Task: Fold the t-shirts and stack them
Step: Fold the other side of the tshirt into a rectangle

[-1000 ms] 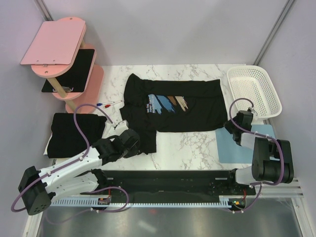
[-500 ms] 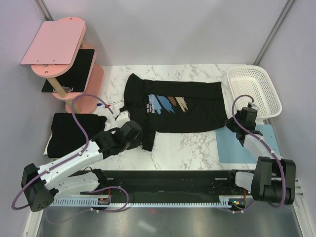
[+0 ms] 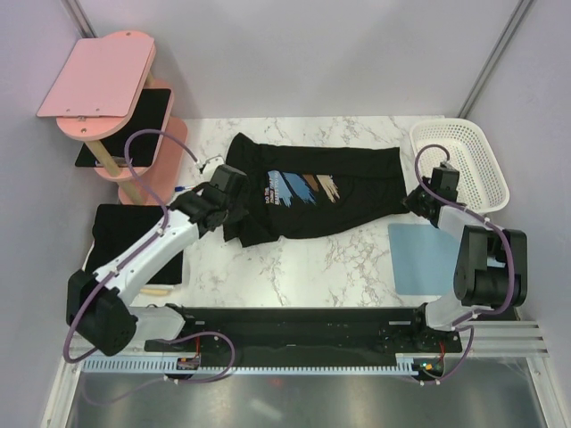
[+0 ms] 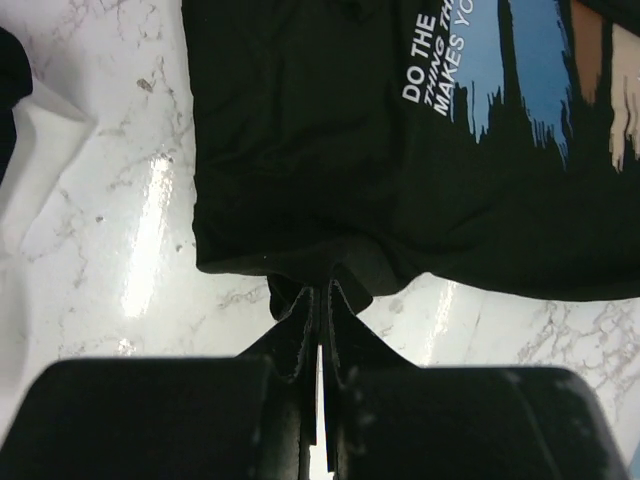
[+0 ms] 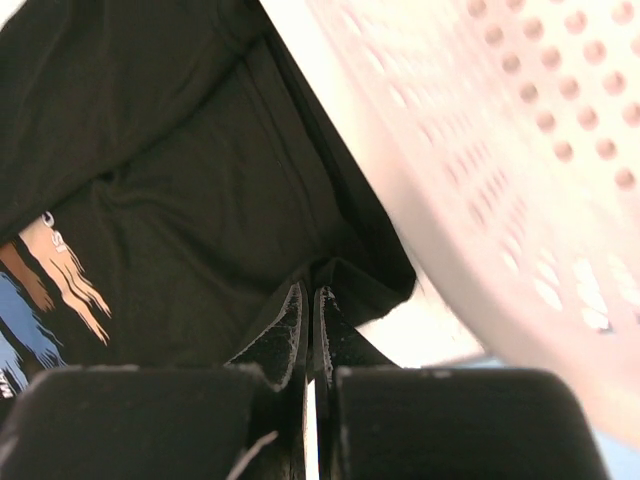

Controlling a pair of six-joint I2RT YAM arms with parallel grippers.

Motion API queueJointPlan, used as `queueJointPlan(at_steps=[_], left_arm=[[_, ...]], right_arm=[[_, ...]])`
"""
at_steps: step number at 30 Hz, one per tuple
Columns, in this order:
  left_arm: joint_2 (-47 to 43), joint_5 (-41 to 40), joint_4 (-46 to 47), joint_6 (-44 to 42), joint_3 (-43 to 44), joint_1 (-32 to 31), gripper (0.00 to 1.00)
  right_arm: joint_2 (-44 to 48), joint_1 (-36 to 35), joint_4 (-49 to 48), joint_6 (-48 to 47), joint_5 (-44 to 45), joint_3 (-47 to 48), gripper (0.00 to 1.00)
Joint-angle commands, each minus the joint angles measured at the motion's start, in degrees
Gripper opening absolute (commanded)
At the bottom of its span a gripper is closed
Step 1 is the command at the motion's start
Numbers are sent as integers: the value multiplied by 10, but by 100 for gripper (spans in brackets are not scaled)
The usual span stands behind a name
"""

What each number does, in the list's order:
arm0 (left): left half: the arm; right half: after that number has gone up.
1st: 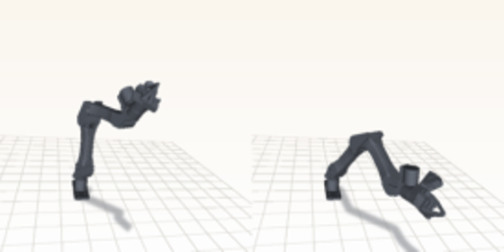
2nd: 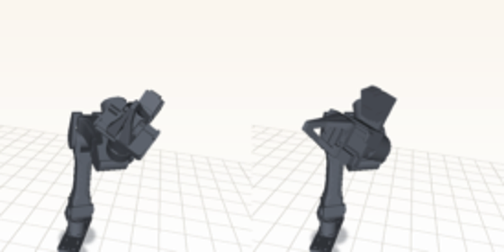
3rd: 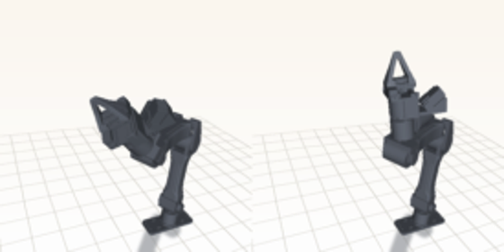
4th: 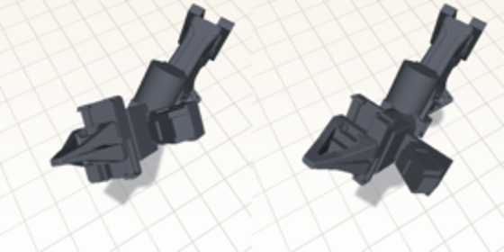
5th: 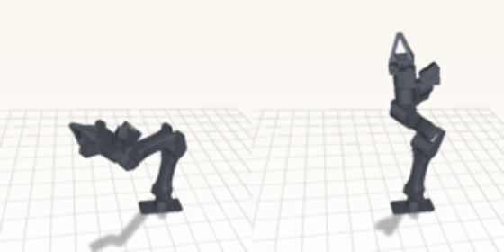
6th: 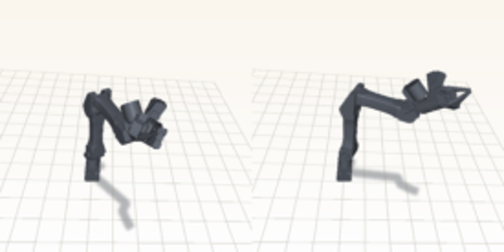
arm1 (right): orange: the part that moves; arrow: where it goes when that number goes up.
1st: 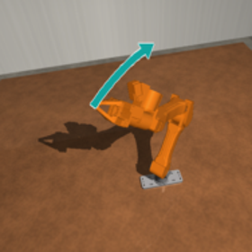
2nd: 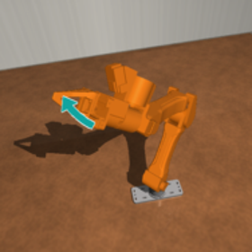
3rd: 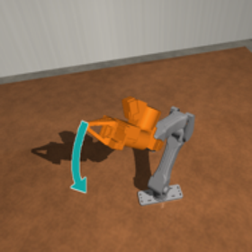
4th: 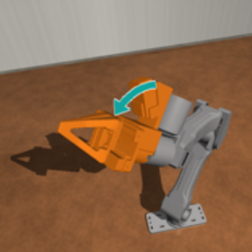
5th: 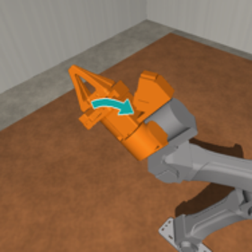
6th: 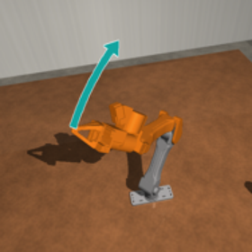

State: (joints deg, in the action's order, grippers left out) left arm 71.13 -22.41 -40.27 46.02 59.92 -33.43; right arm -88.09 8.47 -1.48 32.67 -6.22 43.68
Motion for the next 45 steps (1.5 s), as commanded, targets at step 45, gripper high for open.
queueJointPlan(at_steps=[45], left_arm=[[488, 164, -3, -229, 606, 188, 2]], right_arm=[[-269, -28, 92, -30, 14, 366, 3]])
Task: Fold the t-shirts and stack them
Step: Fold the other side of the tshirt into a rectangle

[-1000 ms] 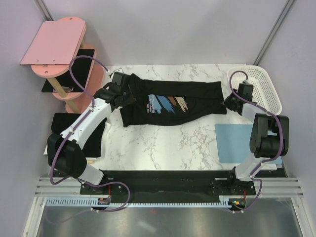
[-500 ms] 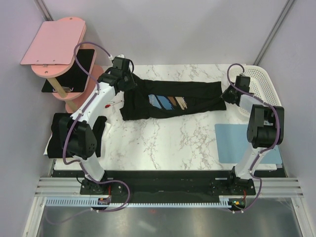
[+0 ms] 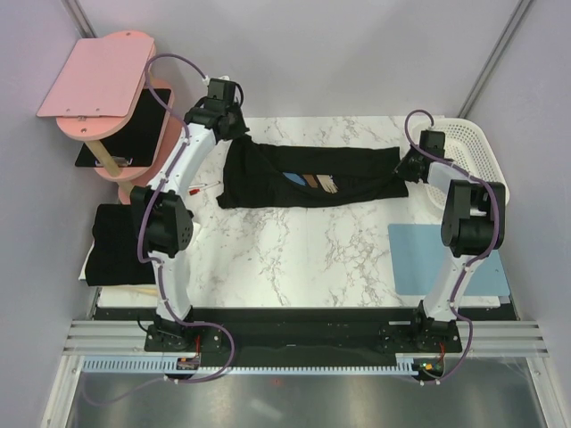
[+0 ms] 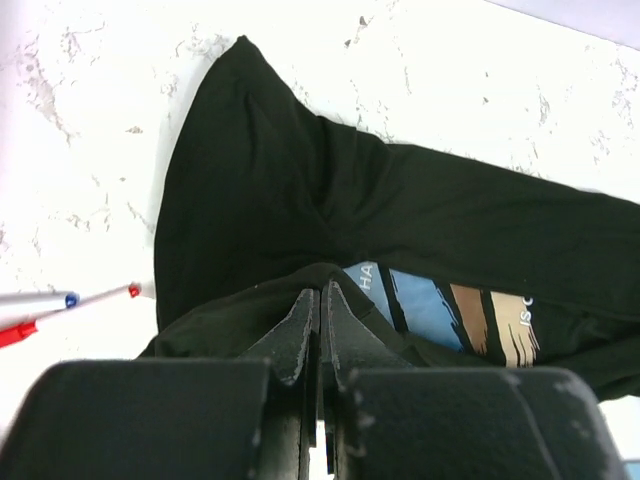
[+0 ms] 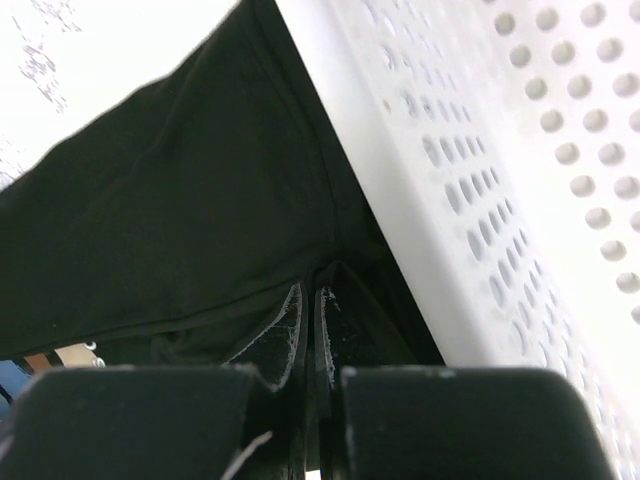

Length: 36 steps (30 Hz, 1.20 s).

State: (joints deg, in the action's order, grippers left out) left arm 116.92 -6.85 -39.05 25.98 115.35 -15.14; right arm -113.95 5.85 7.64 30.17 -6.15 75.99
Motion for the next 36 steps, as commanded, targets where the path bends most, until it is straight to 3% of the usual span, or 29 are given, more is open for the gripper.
queueJointPlan(at_steps=[1, 16, 19, 20, 21, 22, 23, 24, 27, 34, 36], left_arm=[[36, 9, -18, -29, 57, 5, 2], [163, 22, -31, -41, 183, 24, 2], [180, 27, -31, -44, 193, 25, 3], [189, 31, -31, -46, 195, 26, 11], [195, 38, -33, -50, 200, 26, 48], [197, 46, -32, -51, 206, 27, 75], [197, 47, -31, -45, 206, 27, 95], [196, 47, -31, -45, 206, 27, 100], [177, 43, -31, -45, 200, 26, 100], [103, 42, -18, -56, 107, 3, 100], [90, 41, -16, -55, 83, -4, 96]], right_arm=[[-12, -2, 4, -5, 14, 47, 3], [-65, -7, 16, 5, 44, 112, 5], [-74, -9, 17, -2, 49, 126, 13], [-77, -10, 16, -8, 49, 131, 24], [-77, -14, 14, -13, 50, 134, 42], [-76, -16, 12, -16, 58, 135, 52], [-70, -19, 10, -22, 58, 133, 62], [-65, -28, 7, -33, 71, 131, 79], [-37, -45, -8, -55, 102, 113, 98], [24, -56, -43, -58, 91, 63, 98], [40, -73, -52, -57, 80, 47, 98]])
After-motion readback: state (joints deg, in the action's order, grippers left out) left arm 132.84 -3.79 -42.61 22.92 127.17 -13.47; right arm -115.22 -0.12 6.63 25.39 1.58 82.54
